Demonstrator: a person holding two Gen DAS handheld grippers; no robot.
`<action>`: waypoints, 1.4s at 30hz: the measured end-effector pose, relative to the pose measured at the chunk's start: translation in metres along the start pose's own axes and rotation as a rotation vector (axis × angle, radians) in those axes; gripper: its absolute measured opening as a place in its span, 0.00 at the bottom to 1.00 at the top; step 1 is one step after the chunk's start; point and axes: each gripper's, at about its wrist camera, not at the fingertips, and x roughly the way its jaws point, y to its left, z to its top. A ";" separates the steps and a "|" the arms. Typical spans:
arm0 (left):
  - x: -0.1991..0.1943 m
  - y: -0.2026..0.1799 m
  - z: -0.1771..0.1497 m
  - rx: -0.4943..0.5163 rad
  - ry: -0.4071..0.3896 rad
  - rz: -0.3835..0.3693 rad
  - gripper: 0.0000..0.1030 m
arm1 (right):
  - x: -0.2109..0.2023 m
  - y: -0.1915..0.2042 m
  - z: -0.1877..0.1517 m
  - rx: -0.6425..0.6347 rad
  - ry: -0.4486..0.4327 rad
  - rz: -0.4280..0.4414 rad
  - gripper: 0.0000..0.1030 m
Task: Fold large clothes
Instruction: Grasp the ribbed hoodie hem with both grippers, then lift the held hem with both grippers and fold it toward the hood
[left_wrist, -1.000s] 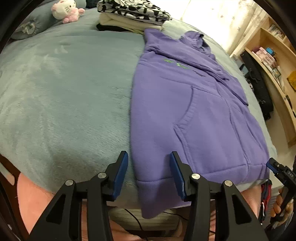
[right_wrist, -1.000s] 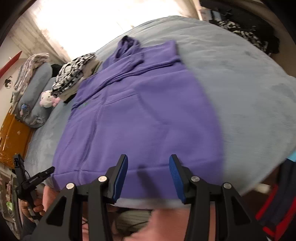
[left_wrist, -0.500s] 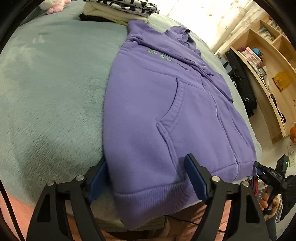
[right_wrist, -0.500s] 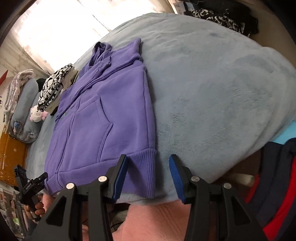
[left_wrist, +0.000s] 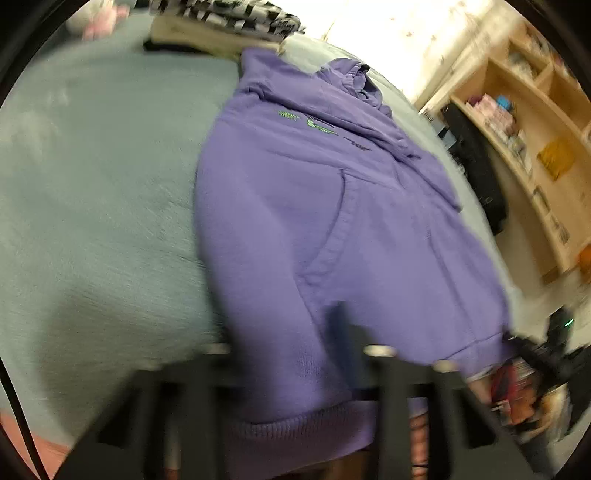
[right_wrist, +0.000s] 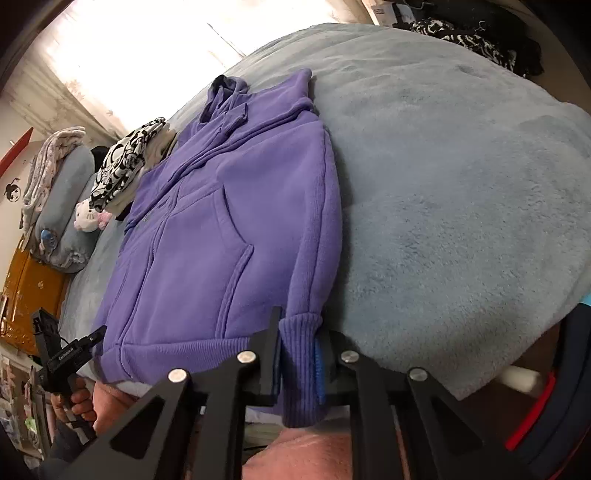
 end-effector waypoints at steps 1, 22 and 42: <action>0.000 0.002 0.001 -0.030 0.002 -0.008 0.15 | -0.001 0.003 0.000 -0.010 -0.004 -0.013 0.10; -0.101 -0.056 0.001 -0.009 -0.089 -0.086 0.08 | -0.106 0.049 0.011 -0.073 -0.149 0.027 0.07; 0.015 -0.045 0.254 -0.132 -0.127 -0.127 0.16 | 0.028 0.076 0.236 0.086 -0.238 0.046 0.10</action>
